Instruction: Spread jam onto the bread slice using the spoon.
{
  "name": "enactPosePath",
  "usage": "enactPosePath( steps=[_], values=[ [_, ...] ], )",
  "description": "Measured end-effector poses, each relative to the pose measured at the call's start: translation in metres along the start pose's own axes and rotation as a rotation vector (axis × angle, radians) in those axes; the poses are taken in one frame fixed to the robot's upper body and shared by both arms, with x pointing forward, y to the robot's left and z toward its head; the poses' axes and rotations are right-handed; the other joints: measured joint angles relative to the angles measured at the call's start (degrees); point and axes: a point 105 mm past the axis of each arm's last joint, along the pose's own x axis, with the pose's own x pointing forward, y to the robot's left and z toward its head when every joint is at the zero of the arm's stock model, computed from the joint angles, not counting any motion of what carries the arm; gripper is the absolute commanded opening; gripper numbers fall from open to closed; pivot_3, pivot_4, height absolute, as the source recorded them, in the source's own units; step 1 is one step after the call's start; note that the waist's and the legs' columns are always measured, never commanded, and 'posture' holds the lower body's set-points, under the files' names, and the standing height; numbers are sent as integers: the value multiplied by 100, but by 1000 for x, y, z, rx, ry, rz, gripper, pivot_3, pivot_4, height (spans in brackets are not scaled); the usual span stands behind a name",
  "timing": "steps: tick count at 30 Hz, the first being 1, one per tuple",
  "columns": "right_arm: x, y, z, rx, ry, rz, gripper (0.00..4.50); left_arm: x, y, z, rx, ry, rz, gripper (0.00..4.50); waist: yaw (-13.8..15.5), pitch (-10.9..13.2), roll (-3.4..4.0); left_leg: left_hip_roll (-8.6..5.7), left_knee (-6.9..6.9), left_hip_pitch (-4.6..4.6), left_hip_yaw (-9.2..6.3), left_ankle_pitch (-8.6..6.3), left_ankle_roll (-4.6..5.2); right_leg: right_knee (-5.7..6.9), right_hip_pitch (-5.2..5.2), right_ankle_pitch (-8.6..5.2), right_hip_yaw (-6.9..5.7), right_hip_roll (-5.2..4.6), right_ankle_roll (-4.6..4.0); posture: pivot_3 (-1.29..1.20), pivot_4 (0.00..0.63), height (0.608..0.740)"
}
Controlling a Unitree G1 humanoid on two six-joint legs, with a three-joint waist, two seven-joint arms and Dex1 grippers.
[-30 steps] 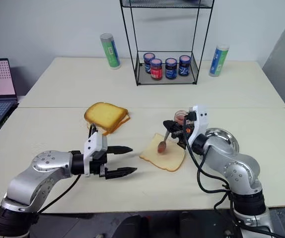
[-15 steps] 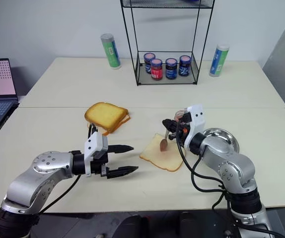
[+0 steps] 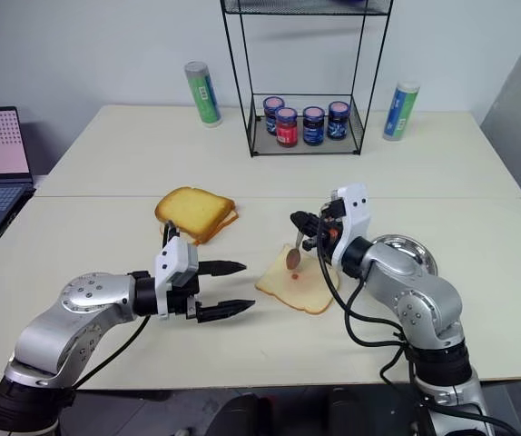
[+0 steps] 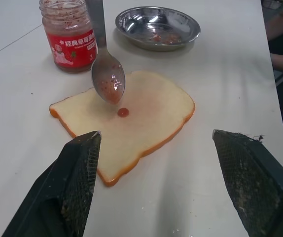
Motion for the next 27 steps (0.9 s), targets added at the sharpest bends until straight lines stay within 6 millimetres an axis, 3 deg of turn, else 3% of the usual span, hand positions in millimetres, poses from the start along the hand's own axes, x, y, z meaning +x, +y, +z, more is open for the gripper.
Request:
enactPosePath(
  steps=[5,11,18,27],
  values=[
    [3,2,0,20,-12,0,75,1,0,0,-1,-5,0,3784,-1,0,0,0,0,0,0,0,0,0,0,0,0,0,0,0,150,740],
    [10,-10,-23,62,46,-71,75,2,1,4,10,-12,-3,3784,-2,-1,-2,-1,1,1,0,0,-1,3,0,0,1,0,0,0,150,740],
    [-4,-20,-29,65,55,-103,75,2,2,3,5,-9,-1,3784,18,-3,-4,-4,4,1,0,0,0,4,2,0,0,-3,0,0,150,740],
    [-41,-35,-26,90,63,-199,75,5,6,3,3,-5,-7,3784,135,-5,-9,-7,7,1,0,0,0,2,4,0,-1,-6,0,0,150,740]
  ],
)
